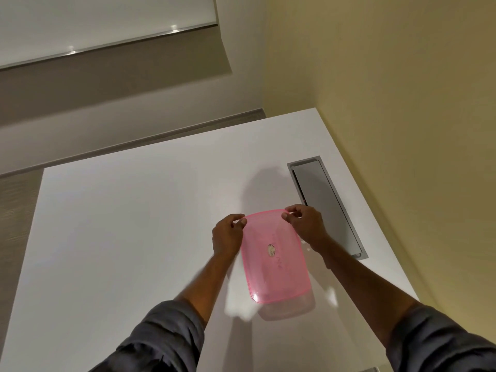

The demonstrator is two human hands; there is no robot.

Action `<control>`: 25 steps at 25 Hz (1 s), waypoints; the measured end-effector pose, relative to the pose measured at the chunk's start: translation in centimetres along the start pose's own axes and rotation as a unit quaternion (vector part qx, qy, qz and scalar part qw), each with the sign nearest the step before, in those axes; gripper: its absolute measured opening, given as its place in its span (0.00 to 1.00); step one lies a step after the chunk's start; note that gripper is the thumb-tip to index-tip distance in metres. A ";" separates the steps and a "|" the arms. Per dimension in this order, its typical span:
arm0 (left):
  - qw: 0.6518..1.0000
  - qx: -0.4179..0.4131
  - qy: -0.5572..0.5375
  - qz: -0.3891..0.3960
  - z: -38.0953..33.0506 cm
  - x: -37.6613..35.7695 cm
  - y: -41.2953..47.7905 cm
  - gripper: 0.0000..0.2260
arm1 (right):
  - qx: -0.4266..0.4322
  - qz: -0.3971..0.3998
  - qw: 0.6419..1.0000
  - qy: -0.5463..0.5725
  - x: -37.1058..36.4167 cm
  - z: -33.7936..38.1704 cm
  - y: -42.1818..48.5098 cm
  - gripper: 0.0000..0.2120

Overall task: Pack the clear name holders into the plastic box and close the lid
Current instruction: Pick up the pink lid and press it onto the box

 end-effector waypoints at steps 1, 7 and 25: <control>1.000 0.014 -0.015 -0.001 0.2 0.1 0.3 0.09 | -0.006 0.006 1.000 -0.001 0.1 0.0 0.3 0.14; 0.998 0.050 -0.024 0.028 0.0 -0.2 1.1 0.08 | -0.038 0.068 0.997 -0.026 0.5 0.7 2.3 0.09; 0.996 0.078 0.015 0.027 -0.4 -0.5 3.0 0.03 | -0.114 0.071 0.991 0.004 0.5 0.9 4.1 0.07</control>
Point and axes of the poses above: each hand's wrist, its own y-axis towards the middle knuckle, its own x-axis out of the back of the hand, z = x × y, the point moved 3 cm from there along y, towards the middle knuckle, and after that the axes turned 7 degrees about -y, right-handed, at the moved point
